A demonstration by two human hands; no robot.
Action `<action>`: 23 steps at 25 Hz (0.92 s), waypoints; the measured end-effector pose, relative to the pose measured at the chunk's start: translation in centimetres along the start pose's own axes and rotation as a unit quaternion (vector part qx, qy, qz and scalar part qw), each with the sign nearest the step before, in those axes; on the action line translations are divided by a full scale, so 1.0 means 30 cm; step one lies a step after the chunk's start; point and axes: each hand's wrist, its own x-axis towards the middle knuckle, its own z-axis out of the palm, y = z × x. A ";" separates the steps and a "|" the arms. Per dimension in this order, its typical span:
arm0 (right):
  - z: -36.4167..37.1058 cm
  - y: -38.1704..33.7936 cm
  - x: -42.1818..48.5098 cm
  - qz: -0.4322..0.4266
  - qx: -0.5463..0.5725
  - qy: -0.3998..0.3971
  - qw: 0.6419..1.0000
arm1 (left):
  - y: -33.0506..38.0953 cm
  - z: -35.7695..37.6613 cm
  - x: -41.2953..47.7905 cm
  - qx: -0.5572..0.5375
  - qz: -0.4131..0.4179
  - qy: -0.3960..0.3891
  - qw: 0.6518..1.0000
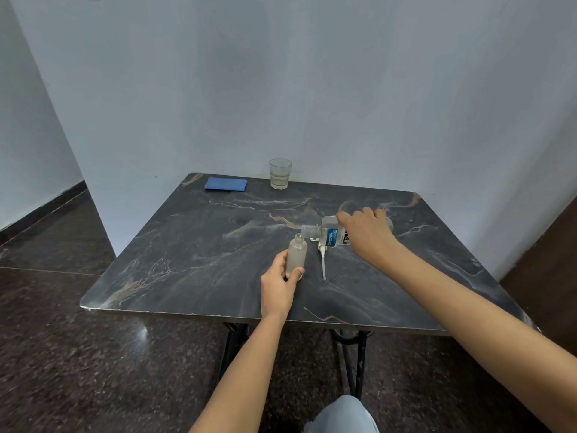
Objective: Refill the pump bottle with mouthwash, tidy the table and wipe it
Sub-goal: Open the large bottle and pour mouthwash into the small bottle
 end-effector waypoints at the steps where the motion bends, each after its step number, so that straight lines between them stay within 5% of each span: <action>1: 0.001 0.000 0.000 0.000 0.001 0.001 1.000 | 0.000 0.000 0.000 0.001 0.001 0.001 1.000; 23: 0.011 0.004 0.003 0.000 -0.005 0.011 1.000 | 0.006 -0.003 -0.004 0.010 0.006 0.006 1.000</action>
